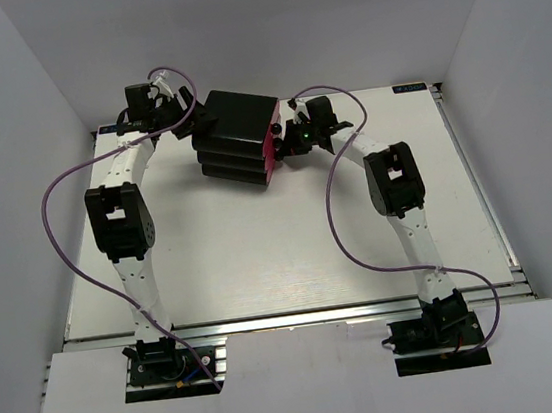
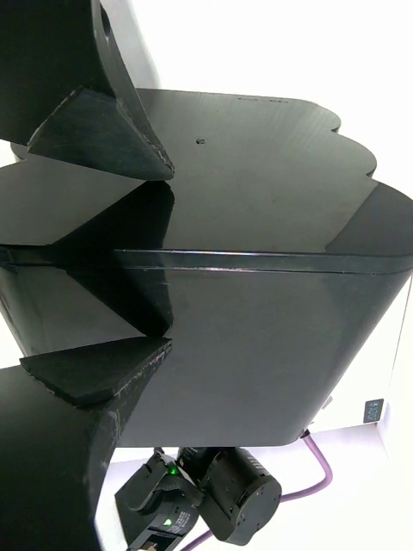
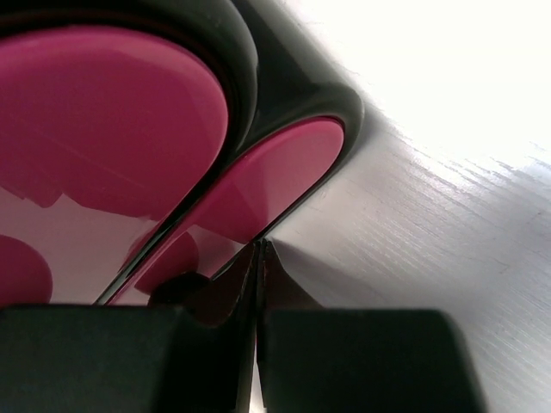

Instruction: Sort the legos into containers by color

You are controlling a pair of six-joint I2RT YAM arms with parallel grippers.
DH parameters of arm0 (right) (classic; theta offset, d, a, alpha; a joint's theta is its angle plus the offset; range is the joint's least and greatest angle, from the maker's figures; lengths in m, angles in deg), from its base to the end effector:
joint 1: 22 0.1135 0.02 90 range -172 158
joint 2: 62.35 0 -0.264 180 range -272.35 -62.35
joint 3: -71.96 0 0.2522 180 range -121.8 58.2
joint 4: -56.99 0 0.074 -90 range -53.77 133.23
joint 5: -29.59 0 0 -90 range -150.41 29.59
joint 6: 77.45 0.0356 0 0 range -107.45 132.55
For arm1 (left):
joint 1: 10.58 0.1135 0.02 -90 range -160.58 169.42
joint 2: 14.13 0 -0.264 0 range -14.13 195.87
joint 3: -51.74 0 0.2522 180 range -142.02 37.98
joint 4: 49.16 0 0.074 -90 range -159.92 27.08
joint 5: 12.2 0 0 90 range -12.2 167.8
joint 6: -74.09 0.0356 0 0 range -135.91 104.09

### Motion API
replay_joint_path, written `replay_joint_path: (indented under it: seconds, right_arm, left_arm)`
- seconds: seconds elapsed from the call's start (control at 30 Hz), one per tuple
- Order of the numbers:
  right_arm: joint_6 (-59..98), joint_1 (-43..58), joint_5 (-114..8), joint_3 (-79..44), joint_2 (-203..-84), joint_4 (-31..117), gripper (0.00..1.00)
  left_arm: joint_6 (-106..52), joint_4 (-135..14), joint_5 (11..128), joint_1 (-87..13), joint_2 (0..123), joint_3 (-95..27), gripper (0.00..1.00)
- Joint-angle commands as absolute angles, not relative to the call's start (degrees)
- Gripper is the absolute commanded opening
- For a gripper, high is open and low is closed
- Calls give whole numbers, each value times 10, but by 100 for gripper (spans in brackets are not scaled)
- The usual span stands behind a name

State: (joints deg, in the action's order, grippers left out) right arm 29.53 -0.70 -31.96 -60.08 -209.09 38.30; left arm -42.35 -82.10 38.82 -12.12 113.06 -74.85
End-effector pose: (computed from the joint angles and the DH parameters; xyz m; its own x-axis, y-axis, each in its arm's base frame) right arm 0.5273 0.2238 0.1363 -0.6919 0.0058 -0.7220 -0.5102 0.7037 0.4946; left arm 0.5157 -0.0363 0.2650 -0.7372 -0.3264 -0.5916 0.2421 0.6898 -0.6823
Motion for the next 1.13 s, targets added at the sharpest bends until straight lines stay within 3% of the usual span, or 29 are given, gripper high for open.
replay_joint_path:
  seconds: [0.0, 0.13, 0.2, 0.23, 0.33, 0.37, 0.63, 0.77, 0.87, 1.1]
  right_arm:
    - [292, 11, -323, -613, -2072, 433, 0]
    - [257, -19, -347, -545, -2011, 386, 1]
    - [239, -33, -347, -483, -1965, 386, 10]
    - [210, -43, -348, -465, -1951, 386, 31]
    - [166, -63, -346, -427, -1902, 349, 70]
    - [137, -65, -338, -418, -1875, 337, 89]
    - [27, -92, -334, -353, -1733, 211, 89]
    - [16, -94, -369, -373, -1680, 127, 89]
    - [39, -96, -385, -337, -1625, 150, 89]
    - [64, -91, -405, -237, -1533, 268, 89]
  left_arm:
    - [-428, -843, 379, -136, 1130, -739, 82]
    - [-457, -835, 445, -122, 1102, -736, 85]
    - [-467, -840, 515, -108, 1088, -737, 87]
    - [-472, -844, 542, -108, 1082, -737, 89]
    - [-493, -848, 613, -96, 1056, -732, 92]
    - [-501, -845, 625, -91, 1037, -729, 94]
    - [-513, -781, 667, -86, 845, -546, 98]
    - [-481, -706, 582, -100, 697, -373, 98]
    - [-492, -676, 507, -106, 604, -296, 98]
    - [-504, -667, 487, -106, 450, -136, 98]
